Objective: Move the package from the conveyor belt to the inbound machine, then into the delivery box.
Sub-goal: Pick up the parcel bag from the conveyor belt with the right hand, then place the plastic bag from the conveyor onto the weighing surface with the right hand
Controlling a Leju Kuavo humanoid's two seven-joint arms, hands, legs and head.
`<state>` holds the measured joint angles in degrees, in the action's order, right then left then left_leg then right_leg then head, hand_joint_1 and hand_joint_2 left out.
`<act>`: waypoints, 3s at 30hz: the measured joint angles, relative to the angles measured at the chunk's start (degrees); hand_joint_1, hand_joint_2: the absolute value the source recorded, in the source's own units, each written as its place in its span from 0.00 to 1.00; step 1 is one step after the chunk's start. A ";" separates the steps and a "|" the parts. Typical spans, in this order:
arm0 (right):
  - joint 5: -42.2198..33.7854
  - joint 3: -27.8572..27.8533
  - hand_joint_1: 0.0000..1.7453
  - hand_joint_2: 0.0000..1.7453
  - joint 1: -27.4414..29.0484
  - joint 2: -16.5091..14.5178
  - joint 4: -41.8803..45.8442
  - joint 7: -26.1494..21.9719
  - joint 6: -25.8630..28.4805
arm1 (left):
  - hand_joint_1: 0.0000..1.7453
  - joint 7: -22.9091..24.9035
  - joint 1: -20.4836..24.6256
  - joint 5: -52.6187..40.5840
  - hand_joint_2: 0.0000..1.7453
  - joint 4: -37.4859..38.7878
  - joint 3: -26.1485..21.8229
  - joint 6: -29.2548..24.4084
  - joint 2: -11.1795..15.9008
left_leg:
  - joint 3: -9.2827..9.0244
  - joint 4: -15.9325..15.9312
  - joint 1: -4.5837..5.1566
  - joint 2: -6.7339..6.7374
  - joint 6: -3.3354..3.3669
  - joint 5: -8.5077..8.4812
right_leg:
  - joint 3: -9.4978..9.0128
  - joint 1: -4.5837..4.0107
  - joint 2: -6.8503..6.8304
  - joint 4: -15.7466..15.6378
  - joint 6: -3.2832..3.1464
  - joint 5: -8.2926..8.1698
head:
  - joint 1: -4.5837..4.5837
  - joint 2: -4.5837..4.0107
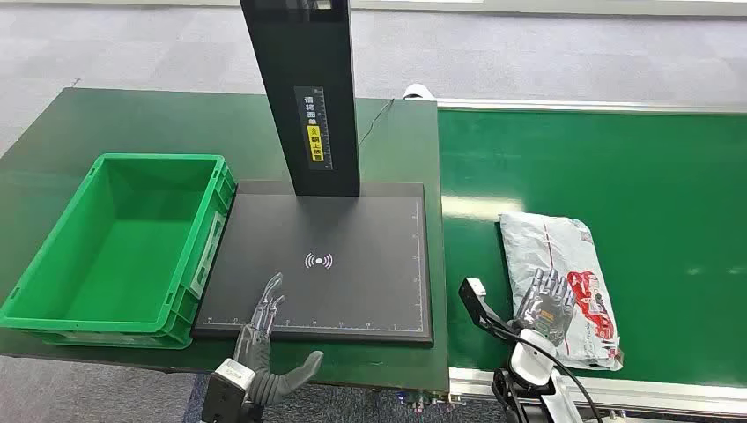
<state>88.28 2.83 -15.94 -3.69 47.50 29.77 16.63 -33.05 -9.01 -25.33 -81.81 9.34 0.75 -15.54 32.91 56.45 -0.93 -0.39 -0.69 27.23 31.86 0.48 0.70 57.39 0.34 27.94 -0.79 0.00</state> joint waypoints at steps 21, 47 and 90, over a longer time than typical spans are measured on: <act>0.00 0.43 1.00 1.00 -3.14 -0.98 -5.50 -0.67 -0.76 | 0.00 0.02 0.03 0.00 1.00 -0.11 -0.11 -0.05 0.01 | 0.00 0.00 0.00 -0.01 0.01 0.00 | 0.00 0.00 0.00 0.00 0.00 0.00 | -0.01 0.00; -18.93 -7.80 1.00 1.00 2.01 -9.53 23.41 -48.73 23.12 | 0.00 -1.98 0.42 -0.17 1.00 0.93 -0.87 -1.09 -0.13 | 0.02 0.00 -0.01 0.02 0.00 -0.01 | 0.07 -0.01 -0.01 0.00 0.00 0.00 | -0.02 0.00; -72.58 14.14 0.00 1.00 -19.50 -12.49 -18.31 -58.85 -19.33 | 0.00 -3.49 5.44 1.44 1.00 7.82 -0.73 -0.91 0.20 | -0.02 0.00 -0.02 0.03 0.04 -0.12 | 0.02 -0.04 -0.04 0.05 -0.06 -0.06 | 0.00 0.00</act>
<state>15.70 16.97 -35.44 -16.18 29.19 -29.08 -2.70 -36.53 -3.57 -23.89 -73.99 8.62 -0.15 -15.34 32.89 56.45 -0.95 -0.36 -0.65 27.10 31.87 0.44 0.66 57.43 0.28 27.89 -0.79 0.00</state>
